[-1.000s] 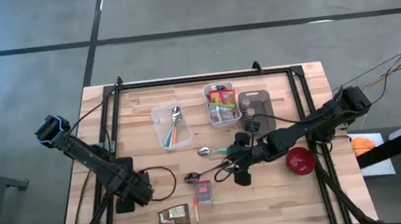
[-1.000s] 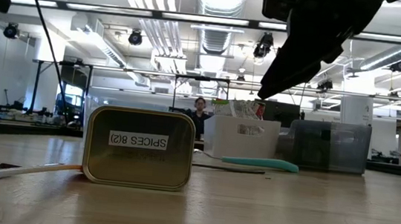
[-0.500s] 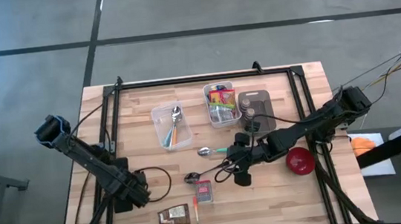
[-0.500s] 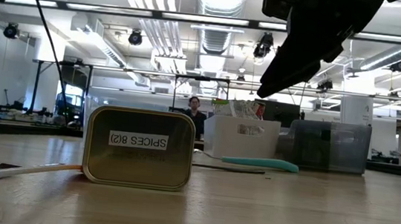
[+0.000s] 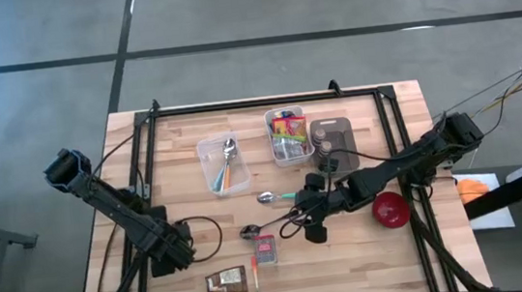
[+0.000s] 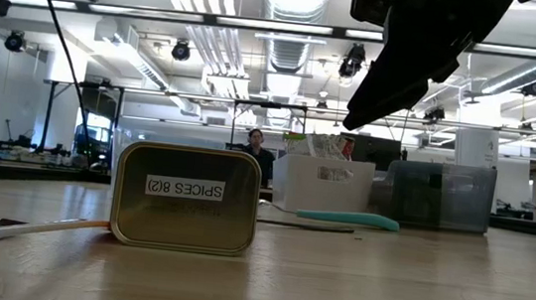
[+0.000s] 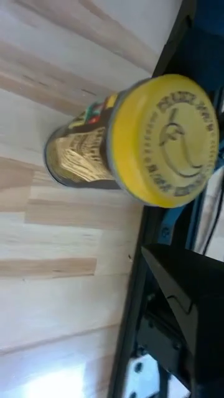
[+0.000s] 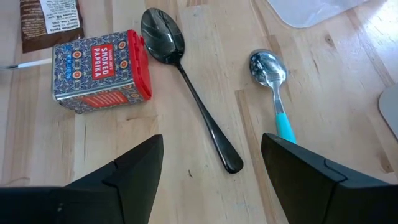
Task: Pick & Place Food Item
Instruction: Put the yellow seasoning can into the black bin
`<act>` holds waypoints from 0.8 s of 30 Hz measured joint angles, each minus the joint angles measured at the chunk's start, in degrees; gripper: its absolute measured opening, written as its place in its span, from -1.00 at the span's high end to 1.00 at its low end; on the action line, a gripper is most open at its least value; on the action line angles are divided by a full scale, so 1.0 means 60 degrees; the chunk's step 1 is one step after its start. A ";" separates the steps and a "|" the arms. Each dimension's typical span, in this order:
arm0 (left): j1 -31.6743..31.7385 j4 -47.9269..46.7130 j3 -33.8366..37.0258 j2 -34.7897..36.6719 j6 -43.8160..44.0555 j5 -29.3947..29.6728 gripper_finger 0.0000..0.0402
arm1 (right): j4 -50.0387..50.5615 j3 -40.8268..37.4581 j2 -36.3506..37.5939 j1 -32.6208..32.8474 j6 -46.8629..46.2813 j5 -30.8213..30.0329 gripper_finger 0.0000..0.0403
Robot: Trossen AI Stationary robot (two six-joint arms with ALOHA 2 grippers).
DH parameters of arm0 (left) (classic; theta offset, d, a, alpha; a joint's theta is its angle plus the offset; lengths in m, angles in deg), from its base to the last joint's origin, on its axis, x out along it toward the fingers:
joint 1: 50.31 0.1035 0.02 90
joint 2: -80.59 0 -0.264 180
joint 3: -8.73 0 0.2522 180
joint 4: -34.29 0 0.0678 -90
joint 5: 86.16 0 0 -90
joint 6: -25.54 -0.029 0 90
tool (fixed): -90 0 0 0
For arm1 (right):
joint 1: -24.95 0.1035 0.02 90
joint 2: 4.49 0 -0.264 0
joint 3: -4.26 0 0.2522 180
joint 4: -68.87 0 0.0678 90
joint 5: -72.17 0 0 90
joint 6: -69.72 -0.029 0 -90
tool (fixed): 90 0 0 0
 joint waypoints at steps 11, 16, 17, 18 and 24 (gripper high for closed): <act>0.0000 0.0441 0.0091 0.0000 -0.0212 0.0114 -0.51 | -0.0036 0.0000 0.0000 0.0000 -0.0001 0.0000 -0.34; 0.0000 0.0784 0.0087 0.0001 -0.0308 0.0142 -0.15 | -0.0277 0.0000 0.0000 0.0000 -0.0001 0.0004 -0.34; 0.0000 0.0780 0.0087 0.0011 -0.0307 0.0142 -0.08 | -0.0423 0.0000 0.0000 0.0000 -0.0001 0.0003 -0.34; 0.0000 0.0773 0.0087 0.0015 -0.0308 0.0131 -0.06 | -0.0596 0.0000 0.0000 0.0000 -0.0001 0.0004 -0.34; 0.0000 0.0717 0.0087 0.0015 -0.0304 0.0049 -0.06 | -0.1251 0.0000 0.0000 0.0000 0.0134 0.0055 -0.34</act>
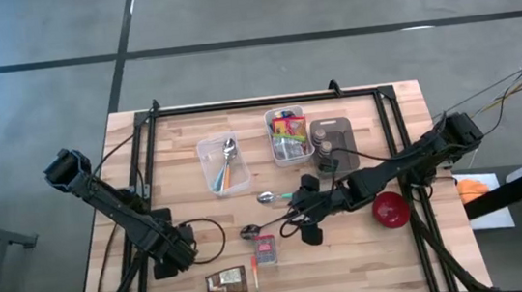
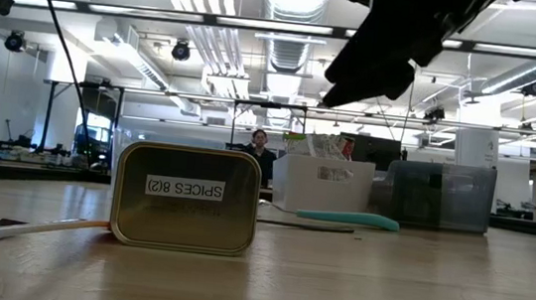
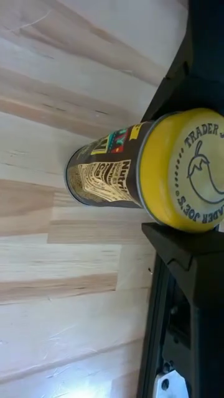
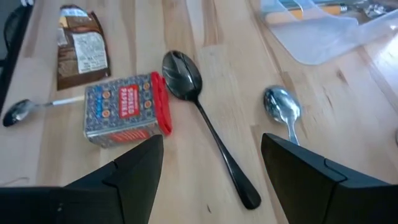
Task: Pick & Place Food Item
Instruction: Put the yellow seasoning can into the black bin
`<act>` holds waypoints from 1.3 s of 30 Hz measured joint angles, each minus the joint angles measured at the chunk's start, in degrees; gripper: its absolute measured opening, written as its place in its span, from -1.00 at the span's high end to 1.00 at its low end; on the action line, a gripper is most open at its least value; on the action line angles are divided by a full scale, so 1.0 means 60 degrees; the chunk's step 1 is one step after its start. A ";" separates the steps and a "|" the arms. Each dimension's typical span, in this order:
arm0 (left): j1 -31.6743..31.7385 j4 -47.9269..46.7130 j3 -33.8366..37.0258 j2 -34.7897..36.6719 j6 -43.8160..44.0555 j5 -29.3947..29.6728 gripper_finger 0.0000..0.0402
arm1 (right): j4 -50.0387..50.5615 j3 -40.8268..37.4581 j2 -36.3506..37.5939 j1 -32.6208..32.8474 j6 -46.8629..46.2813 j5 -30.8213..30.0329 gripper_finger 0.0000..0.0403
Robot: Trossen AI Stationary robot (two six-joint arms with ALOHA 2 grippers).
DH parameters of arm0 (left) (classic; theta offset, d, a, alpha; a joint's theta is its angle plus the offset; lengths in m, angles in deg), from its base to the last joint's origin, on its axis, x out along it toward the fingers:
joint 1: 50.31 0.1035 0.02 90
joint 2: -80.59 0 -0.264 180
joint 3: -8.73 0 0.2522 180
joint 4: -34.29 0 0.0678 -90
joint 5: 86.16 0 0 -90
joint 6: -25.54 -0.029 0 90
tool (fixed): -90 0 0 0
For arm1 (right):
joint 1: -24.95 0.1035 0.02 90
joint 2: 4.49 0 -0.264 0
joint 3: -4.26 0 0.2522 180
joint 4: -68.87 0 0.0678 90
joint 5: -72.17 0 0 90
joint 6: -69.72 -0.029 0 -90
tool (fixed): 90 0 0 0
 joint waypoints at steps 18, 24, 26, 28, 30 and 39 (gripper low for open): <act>0.1866 0.0070 -0.2236 0.0528 -0.0875 0.1878 -0.06 | -0.4035 -0.0132 0.0000 0.0044 0.0067 -0.0078 -0.34; 0.3558 0.1149 -0.2720 0.0477 -0.2746 0.1433 -0.06 | -0.3960 0.0273 0.0000 0.0042 0.0228 -0.0323 -0.34; 0.3995 0.1320 -0.2971 0.0340 -0.3264 0.1146 -0.06 | -0.3841 0.0395 -0.0032 -0.0001 0.0232 -0.0357 -0.34; 0.4344 0.1243 -0.3264 0.0139 -0.3623 0.0921 -0.06 | -0.3784 0.0616 -0.0213 -0.0069 0.0234 -0.0361 -0.34; 0.4624 0.1213 -0.3679 -0.0188 -0.3959 0.0575 -0.06 | -0.3670 0.0889 -0.0566 -0.0143 0.0311 -0.0324 -0.34; 0.4670 0.0137 -0.5415 -0.1252 -0.5098 0.0266 -0.06 | -0.3092 0.2066 -0.1324 -0.0231 0.0654 -0.0037 -0.34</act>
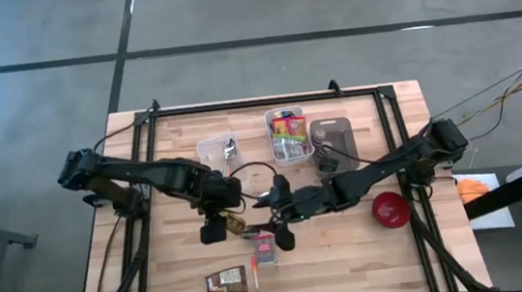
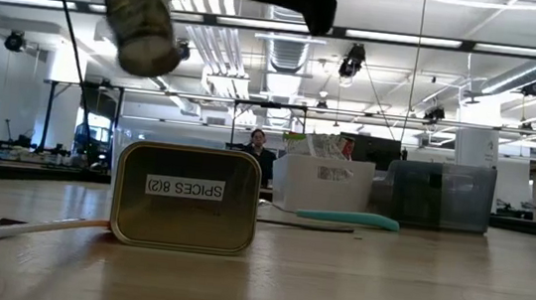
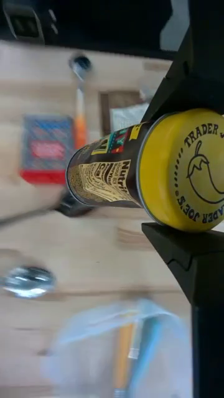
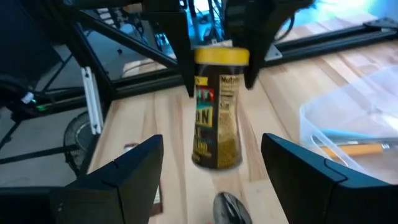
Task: Pick & Place Food Item
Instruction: Put the yellow seasoning can into the black bin
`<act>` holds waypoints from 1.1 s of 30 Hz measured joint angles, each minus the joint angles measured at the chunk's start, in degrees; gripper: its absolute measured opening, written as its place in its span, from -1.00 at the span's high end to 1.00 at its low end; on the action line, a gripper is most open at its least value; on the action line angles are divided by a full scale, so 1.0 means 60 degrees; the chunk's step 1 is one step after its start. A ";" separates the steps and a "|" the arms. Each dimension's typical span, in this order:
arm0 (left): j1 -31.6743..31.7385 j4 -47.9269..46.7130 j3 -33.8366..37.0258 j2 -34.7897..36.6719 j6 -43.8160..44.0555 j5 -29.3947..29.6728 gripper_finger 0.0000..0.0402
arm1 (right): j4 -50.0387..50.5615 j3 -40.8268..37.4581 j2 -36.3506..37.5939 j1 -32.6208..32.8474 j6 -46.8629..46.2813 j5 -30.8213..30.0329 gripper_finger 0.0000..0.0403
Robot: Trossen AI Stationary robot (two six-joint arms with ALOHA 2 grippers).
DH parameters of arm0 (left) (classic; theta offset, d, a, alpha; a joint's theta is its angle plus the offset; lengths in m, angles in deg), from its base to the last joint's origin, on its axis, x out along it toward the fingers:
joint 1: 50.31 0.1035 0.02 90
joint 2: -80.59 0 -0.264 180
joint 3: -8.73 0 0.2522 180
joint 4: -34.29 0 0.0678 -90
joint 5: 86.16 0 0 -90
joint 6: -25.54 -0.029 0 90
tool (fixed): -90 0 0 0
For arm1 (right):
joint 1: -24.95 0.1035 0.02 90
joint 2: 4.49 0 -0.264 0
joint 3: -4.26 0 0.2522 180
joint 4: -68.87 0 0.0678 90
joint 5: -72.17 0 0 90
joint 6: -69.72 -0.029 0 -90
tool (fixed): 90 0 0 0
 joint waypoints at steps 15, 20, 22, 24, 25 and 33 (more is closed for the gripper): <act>0.0019 0.0997 -0.1019 -0.0541 -0.1346 -0.0406 -0.06 | 0.0343 0.0412 -0.0115 -0.0174 -0.0115 0.0332 -0.34; 0.0289 0.0964 -0.1080 -0.0878 -0.1661 -0.0436 -0.06 | 0.0470 0.0541 -0.0297 -0.0178 -0.0171 0.0463 -0.34; 0.0443 0.0907 -0.1080 -0.0926 -0.1667 -0.0477 -0.06 | 0.0585 0.0597 -0.0366 -0.0170 -0.0279 0.0534 -0.34; 0.0554 0.0932 -0.1080 -0.0926 -0.1719 -0.0570 -0.06 | 0.0633 0.0593 -0.0467 -0.0179 -0.0320 0.0485 -0.34; 0.0589 0.1006 -0.1080 -0.0909 -0.1781 -0.0585 -0.06 | 0.0605 0.0593 -0.0509 -0.0192 -0.0342 0.0488 -0.34; 0.0634 0.1426 -0.1080 -0.0886 -0.1914 -0.1212 -0.06 | 0.0601 0.0723 -0.0713 -0.0247 -0.0242 0.0554 -0.34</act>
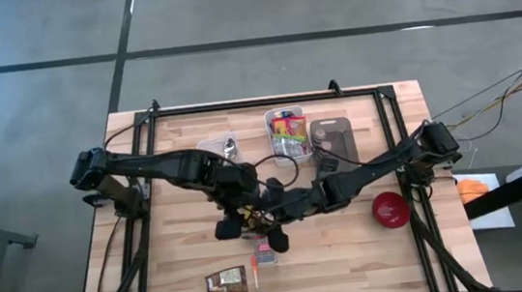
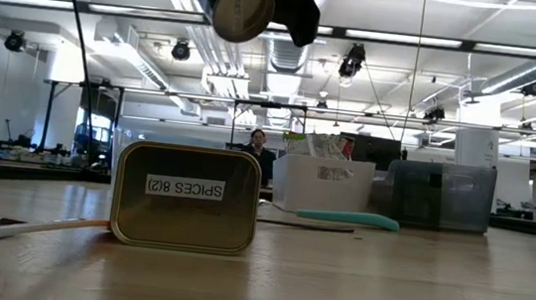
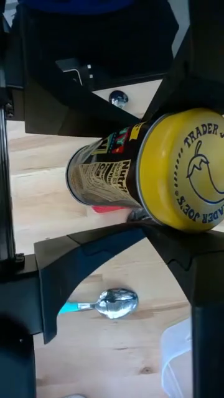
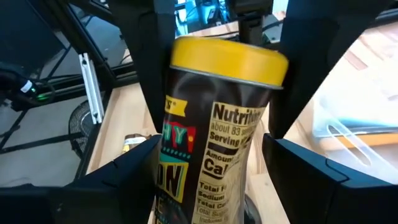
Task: Pick & Place Food Item
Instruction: Put the yellow seasoning can into the black bin
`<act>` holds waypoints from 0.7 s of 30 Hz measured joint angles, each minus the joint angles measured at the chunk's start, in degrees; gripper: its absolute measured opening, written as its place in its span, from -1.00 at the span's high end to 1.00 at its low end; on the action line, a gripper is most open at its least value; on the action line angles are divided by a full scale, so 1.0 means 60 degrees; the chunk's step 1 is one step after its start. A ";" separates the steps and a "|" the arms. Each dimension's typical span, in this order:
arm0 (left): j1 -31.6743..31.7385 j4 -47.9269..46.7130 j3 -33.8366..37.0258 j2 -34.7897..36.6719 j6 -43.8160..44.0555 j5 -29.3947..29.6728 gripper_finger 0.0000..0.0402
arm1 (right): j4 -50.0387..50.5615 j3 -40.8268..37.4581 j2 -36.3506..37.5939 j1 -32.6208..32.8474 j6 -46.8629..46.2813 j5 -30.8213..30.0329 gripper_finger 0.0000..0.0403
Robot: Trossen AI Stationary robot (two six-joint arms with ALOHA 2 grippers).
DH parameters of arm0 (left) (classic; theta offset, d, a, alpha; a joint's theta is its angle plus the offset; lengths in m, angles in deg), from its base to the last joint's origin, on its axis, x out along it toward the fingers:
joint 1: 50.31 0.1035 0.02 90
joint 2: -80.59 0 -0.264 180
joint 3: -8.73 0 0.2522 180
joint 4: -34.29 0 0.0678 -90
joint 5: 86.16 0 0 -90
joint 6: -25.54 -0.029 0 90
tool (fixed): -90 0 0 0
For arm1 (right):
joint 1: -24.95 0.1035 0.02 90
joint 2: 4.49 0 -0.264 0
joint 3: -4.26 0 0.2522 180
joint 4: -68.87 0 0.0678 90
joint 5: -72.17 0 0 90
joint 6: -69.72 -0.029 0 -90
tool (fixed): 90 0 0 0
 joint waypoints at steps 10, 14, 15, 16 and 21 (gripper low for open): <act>0.0011 -0.0084 0.0000 0.0004 0.0157 -0.0015 -0.06 | 0.0059 0.0034 -0.0004 -0.0029 0.0072 -0.0040 0.14; 0.0004 -0.0087 -0.0044 0.0022 0.0570 -0.0039 -0.11 | 0.0075 0.0034 -0.0005 -0.0032 0.0225 -0.0031 0.40; 0.0000 -0.0080 -0.0063 0.0032 0.0744 -0.0043 -0.18 | 0.0068 0.0034 -0.0006 -0.0032 0.0283 0.0005 0.40; -0.0007 -0.0060 -0.0098 0.0050 0.0944 -0.0054 -0.28 | 0.0052 0.0034 -0.0006 -0.0029 0.0409 0.0012 0.40; -0.0068 0.0082 -0.0164 0.0368 0.1335 -0.0019 -0.68 | -0.0080 0.0031 -0.0007 -0.0032 0.0561 -0.0007 0.40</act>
